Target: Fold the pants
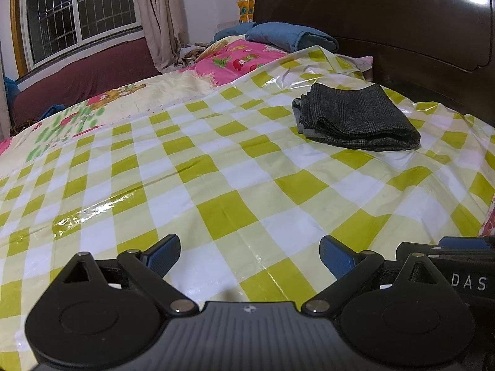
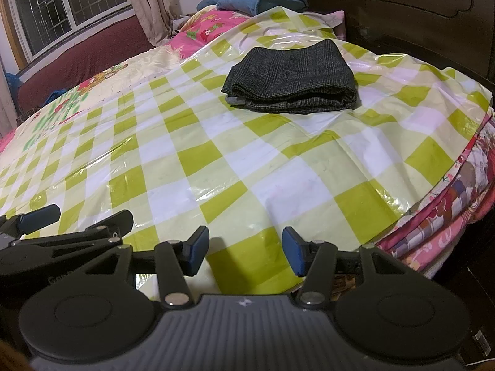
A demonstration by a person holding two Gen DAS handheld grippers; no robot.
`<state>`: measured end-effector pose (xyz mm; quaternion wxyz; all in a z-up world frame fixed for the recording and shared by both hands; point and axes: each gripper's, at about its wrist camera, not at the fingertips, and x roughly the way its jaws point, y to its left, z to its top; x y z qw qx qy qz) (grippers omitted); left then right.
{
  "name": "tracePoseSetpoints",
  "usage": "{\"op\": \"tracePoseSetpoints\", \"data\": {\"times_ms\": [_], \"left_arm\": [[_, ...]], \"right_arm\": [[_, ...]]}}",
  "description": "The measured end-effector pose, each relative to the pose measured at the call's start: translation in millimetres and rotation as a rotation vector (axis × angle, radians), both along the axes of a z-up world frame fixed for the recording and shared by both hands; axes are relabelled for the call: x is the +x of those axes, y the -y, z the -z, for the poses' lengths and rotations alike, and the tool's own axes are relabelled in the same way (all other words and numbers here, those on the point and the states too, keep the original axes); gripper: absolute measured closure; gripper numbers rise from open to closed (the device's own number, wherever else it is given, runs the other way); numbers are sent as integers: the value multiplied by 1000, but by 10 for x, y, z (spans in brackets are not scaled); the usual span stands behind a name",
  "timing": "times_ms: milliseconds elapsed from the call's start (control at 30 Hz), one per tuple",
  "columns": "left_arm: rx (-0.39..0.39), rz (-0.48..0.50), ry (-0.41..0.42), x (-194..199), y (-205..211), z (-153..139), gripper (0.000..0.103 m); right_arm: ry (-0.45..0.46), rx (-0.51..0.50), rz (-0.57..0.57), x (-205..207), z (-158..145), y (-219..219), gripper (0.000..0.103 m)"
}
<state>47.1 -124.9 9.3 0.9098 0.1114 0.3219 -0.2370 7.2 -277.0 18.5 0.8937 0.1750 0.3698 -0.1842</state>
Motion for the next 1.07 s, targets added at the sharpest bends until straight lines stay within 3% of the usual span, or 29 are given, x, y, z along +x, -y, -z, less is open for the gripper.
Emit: {"op": "tracePoseSetpoints", "data": {"times_ms": [1067], "left_arm": [[2,1,-16,6,13,33,0]], "right_arm": [[-1,0,0,2,-2,1,49]]}}
